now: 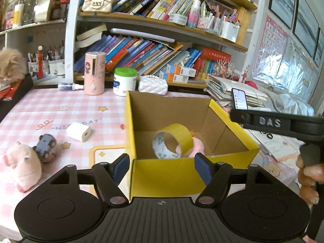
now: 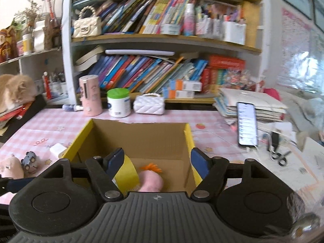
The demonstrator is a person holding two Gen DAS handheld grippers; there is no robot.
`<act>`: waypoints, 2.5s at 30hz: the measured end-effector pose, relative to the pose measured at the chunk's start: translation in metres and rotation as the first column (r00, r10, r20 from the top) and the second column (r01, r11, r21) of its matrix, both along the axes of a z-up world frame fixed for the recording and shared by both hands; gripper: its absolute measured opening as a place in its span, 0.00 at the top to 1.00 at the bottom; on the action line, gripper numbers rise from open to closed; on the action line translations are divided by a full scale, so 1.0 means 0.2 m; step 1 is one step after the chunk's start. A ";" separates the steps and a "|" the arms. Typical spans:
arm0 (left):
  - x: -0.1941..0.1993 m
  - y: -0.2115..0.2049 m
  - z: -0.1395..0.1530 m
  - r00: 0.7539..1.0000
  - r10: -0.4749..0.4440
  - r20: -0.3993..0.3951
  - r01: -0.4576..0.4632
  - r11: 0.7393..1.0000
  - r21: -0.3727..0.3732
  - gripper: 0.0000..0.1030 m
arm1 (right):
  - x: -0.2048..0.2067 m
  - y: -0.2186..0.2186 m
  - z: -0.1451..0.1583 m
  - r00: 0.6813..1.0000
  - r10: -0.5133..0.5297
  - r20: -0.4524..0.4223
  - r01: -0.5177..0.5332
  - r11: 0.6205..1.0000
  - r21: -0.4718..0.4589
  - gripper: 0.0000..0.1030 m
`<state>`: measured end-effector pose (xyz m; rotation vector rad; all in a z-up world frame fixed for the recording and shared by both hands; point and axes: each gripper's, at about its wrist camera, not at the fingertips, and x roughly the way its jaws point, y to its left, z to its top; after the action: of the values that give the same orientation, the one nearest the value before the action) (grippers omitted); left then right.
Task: Organize objects
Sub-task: 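Withdraw both tools from the box toward the pink pig and grey car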
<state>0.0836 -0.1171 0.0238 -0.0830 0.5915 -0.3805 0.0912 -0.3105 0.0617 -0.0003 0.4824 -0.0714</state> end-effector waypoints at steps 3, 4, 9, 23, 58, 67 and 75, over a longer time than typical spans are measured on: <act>-0.04 0.05 -0.01 1.000 0.005 -0.004 -0.005 1.000 0.000 0.29 | -0.09 0.02 -0.02 0.999 -0.051 -0.001 0.051 0.999 -0.001 0.24; -0.06 0.07 -0.01 1.000 0.007 -0.008 -0.007 1.000 0.001 0.29 | -0.11 0.03 -0.03 0.998 -0.069 -0.006 0.069 0.998 -0.001 0.23; -0.13 0.17 -0.06 0.999 0.024 -0.031 -0.023 0.999 0.029 0.29 | -0.25 0.09 -0.12 0.988 -0.136 -0.071 0.138 0.990 0.023 0.23; -0.31 0.39 -0.14 0.994 0.060 -0.089 -0.052 0.995 0.089 0.28 | -0.48 0.37 -0.32 0.966 -0.144 -0.215 0.153 0.988 0.028 0.20; -0.48 0.79 -0.15 0.972 0.199 -0.122 -0.182 0.974 0.138 0.21 | -0.54 0.87 -0.38 0.940 0.102 -0.327 -0.078 0.993 0.087 0.17; -0.50 0.85 -0.12 0.976 0.196 -0.096 -0.183 0.975 0.130 0.21 | -0.57 0.92 -0.35 0.948 0.096 -0.305 -0.075 0.994 0.079 0.17; -0.53 0.91 -0.11 0.975 0.207 -0.082 -0.195 0.973 0.125 0.19 | -0.58 1.00 -0.34 0.948 0.120 -0.296 -0.101 0.992 0.077 0.17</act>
<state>-0.0225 0.0648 0.0015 -0.0483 0.6912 -0.1449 -0.0240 -0.1106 -0.0062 0.0220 0.7880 0.0549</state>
